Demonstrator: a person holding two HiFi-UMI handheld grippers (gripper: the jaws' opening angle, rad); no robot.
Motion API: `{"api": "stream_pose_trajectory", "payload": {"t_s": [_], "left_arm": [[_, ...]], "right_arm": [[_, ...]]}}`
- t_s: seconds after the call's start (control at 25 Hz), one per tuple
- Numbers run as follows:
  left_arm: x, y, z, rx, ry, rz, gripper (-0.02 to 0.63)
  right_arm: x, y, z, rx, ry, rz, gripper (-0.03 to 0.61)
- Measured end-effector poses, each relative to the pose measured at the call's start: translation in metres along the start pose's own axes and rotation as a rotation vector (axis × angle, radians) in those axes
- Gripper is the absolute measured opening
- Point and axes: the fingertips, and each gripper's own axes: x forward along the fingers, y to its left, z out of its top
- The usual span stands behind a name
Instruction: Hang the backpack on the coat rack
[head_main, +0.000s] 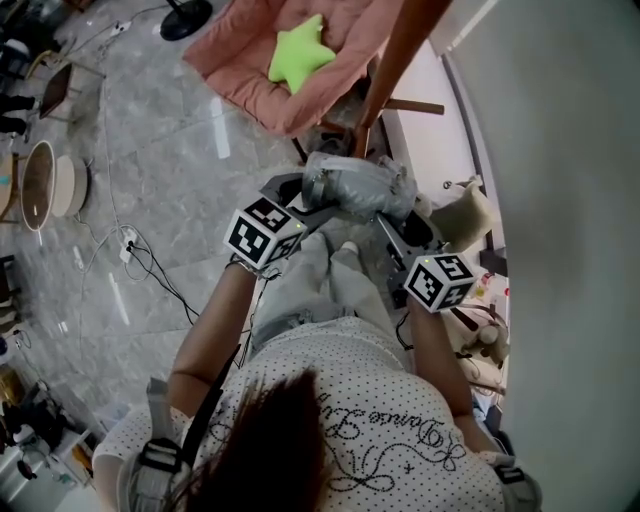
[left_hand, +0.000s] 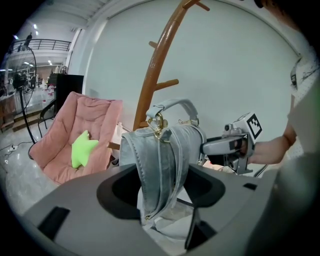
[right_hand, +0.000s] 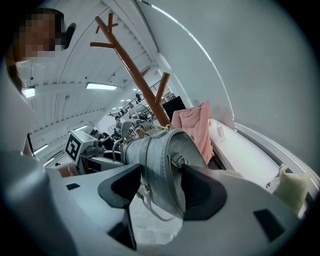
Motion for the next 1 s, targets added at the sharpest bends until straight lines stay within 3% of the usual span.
{"api": "stream_pose_trajectory", "payload": {"t_s": [1.0], "left_arm": [[0.026, 0.026, -0.007, -0.056, 0.032, -0.002, 0.255]], "right_arm": [[0.027, -0.024, -0.008, 0.067, 0.055, -0.01, 0.259]]}}
